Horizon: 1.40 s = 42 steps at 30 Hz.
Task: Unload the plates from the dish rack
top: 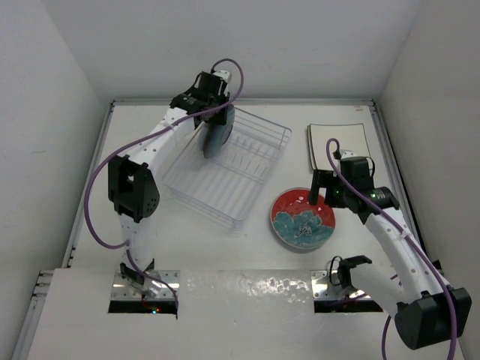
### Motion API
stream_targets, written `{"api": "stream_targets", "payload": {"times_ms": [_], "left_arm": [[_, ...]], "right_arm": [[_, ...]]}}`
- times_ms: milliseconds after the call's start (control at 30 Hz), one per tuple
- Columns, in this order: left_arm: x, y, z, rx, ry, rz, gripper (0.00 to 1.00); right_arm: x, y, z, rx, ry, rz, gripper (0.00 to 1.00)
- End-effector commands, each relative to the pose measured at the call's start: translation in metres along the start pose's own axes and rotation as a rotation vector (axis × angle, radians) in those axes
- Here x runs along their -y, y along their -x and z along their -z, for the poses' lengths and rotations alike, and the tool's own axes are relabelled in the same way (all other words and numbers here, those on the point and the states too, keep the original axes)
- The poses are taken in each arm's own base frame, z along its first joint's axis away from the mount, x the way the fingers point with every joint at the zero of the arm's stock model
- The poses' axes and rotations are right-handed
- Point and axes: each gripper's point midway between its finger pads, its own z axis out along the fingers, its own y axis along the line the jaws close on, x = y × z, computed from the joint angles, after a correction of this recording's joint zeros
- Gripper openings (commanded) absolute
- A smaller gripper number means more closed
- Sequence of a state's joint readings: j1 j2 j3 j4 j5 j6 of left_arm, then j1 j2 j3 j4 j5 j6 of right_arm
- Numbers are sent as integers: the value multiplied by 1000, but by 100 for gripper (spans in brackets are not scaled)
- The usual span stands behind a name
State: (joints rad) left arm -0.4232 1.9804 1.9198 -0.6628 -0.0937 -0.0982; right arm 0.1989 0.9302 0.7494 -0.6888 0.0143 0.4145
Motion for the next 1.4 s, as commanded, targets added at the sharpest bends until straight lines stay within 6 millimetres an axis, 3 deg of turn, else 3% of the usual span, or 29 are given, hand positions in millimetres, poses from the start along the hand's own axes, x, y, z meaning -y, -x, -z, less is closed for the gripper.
{"api": "stream_targets", "payload": {"times_ms": [0,167,233,567,700,867,933,1000,1067,1167,1233,1367], "left_arm": [[1,15,4,18,-33,4,21],[-1,30,18,46,-48,5,2],[3,40,26,72,-77,-15,0],[28,100,83,229,-228,-77,0],[38,116,106,283,-288,-82,0],[71,122,143,333,-498,-119,0],[87,125,160,369,-593,-139,0],[93,123,168,388,-605,-160,0],[113,115,169,408,-627,-208,0],[145,112,182,497,-592,-312,0],[174,107,195,557,-575,-365,0],[204,91,206,655,-422,-521,0]], "right_arm": [[-4,8,1,36,23,12,98],[-5,11,5,53,27,15,98],[-5,12,6,56,28,14,98],[-20,14,9,66,102,-9,99],[-22,18,13,76,114,-15,99],[-18,26,22,101,75,-63,99],[-12,42,36,177,31,-116,99],[-12,64,55,266,19,-163,99],[-13,82,72,335,20,-204,99],[-25,120,108,418,56,-243,99],[-29,133,118,437,69,-278,99],[-48,174,152,510,144,-307,99]]}}
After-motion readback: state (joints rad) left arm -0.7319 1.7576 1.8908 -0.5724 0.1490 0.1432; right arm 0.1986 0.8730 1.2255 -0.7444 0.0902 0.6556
